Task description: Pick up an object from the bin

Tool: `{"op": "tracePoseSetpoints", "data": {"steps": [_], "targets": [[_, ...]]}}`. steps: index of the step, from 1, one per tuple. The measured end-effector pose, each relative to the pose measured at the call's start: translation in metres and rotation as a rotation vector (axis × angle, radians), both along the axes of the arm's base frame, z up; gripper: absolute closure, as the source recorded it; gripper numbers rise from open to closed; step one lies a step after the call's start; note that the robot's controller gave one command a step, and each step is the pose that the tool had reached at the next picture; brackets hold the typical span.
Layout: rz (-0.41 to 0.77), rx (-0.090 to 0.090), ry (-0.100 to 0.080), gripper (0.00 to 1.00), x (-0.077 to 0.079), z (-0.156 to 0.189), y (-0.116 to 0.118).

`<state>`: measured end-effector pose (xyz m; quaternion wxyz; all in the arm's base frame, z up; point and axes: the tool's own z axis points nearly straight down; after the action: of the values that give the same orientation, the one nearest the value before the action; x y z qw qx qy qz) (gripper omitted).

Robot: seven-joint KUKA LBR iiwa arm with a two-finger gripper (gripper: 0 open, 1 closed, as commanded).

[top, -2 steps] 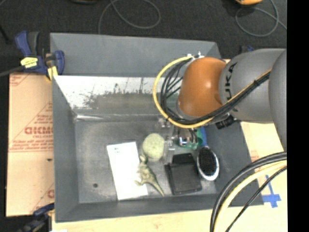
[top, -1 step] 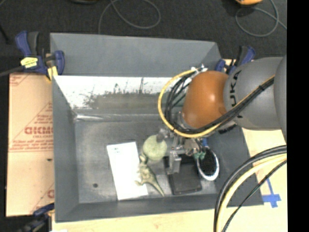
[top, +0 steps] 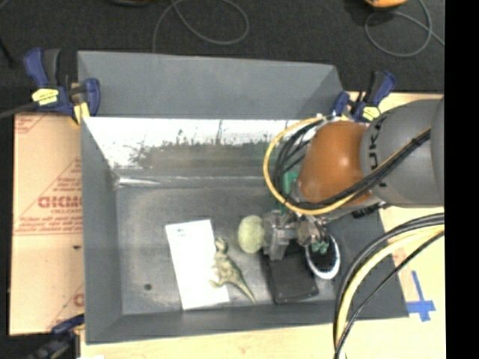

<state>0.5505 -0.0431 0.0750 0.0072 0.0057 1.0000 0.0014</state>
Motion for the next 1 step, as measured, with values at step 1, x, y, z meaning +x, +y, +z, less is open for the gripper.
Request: {"op": "tracePoseSetpoints", "data": {"steps": [1], "targets": [[0.001,0.0,0.0,1.0,0.0,0.0001,0.0003]]}}
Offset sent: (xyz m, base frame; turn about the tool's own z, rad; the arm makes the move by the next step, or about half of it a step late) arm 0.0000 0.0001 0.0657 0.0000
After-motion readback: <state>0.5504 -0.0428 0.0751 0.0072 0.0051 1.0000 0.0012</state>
